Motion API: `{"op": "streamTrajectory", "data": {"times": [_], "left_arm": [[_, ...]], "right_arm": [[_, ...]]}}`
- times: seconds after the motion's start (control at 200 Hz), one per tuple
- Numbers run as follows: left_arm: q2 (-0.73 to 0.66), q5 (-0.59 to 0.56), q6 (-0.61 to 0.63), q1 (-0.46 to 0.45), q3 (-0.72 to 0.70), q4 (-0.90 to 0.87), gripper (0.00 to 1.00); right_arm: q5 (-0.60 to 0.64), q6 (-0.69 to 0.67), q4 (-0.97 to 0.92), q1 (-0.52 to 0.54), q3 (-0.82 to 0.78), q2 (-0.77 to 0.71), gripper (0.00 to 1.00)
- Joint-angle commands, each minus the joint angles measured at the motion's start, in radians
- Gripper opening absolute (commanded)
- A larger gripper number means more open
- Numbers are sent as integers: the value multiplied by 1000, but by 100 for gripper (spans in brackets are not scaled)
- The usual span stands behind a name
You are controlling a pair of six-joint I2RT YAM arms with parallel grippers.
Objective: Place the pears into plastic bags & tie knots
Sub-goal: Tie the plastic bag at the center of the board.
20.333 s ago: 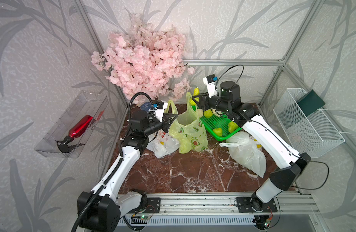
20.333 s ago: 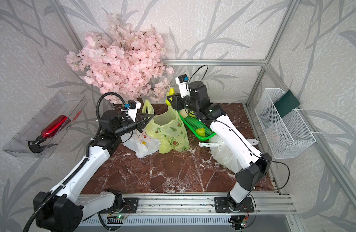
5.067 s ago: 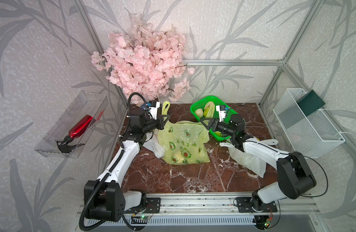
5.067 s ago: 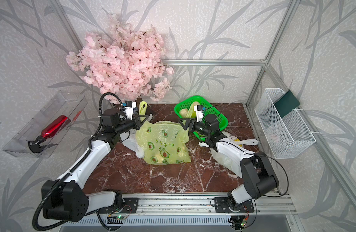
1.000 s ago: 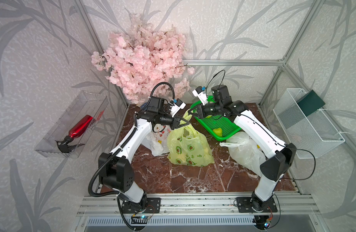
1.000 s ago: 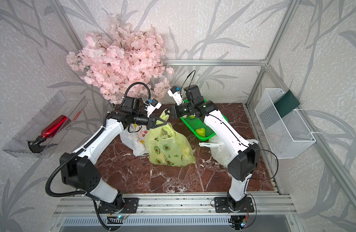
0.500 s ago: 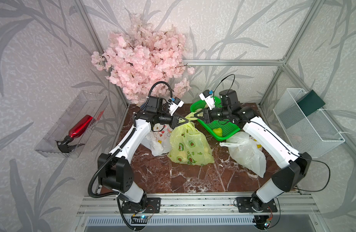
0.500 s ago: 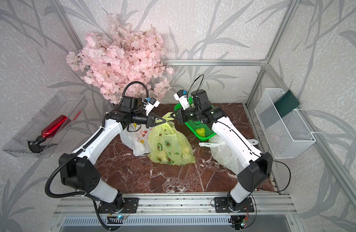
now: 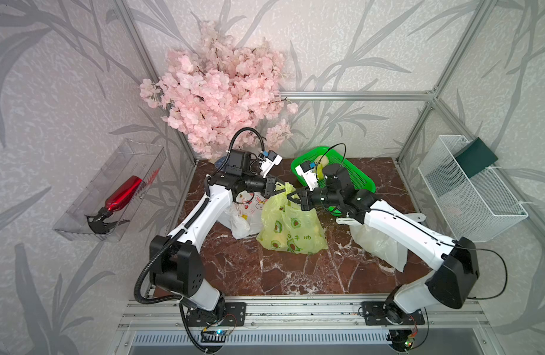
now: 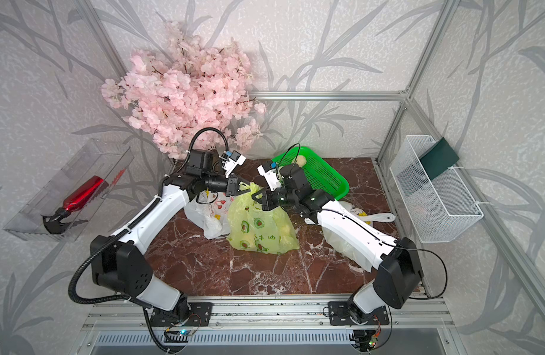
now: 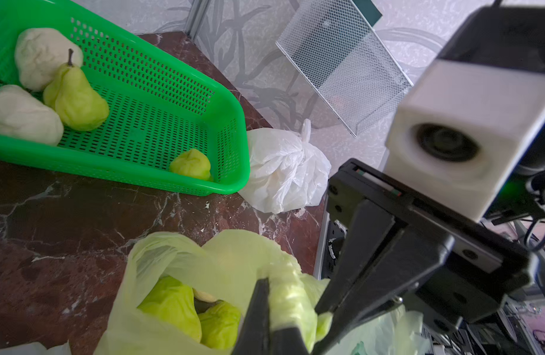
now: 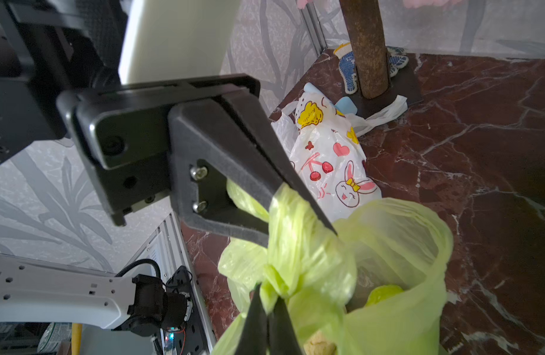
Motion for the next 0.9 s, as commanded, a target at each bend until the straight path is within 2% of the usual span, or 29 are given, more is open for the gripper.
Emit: {"op": "streamTrajectory", "data": {"times": [0.0, 0.135, 0.22, 0.295, 0.375, 0.48, 0.605, 0.785, 0.895], "left_arm": [[-42, -13, -4, 29, 20, 119, 0], [-62, 13, 28, 29, -8, 65, 0], [-75, 29, 72, 30, -18, 4, 7], [-85, 23, 83, 32, -35, -9, 8], [-82, 22, 76, 35, -41, -1, 0], [-75, 21, 68, 35, -35, 9, 0], [-77, 7, 28, 35, -46, 76, 0], [-79, 38, -8, 30, -58, 123, 0], [-89, 55, 20, 30, -58, 76, 4]], "right_arm": [[-158, 88, 10, 4, -74, 56, 0], [-187, 118, 129, -30, -92, 52, 0], [-205, 116, 148, -36, -102, 39, 0], [-239, 107, 140, -39, -106, 24, 0], [-291, 81, 67, -37, -89, 8, 0], [-306, 34, -86, -23, -55, -8, 0], [-320, 16, -162, 17, -40, 23, 0], [-247, 36, -4, 3, -103, 68, 0], [-224, 66, 138, -20, -131, 64, 0]]}}
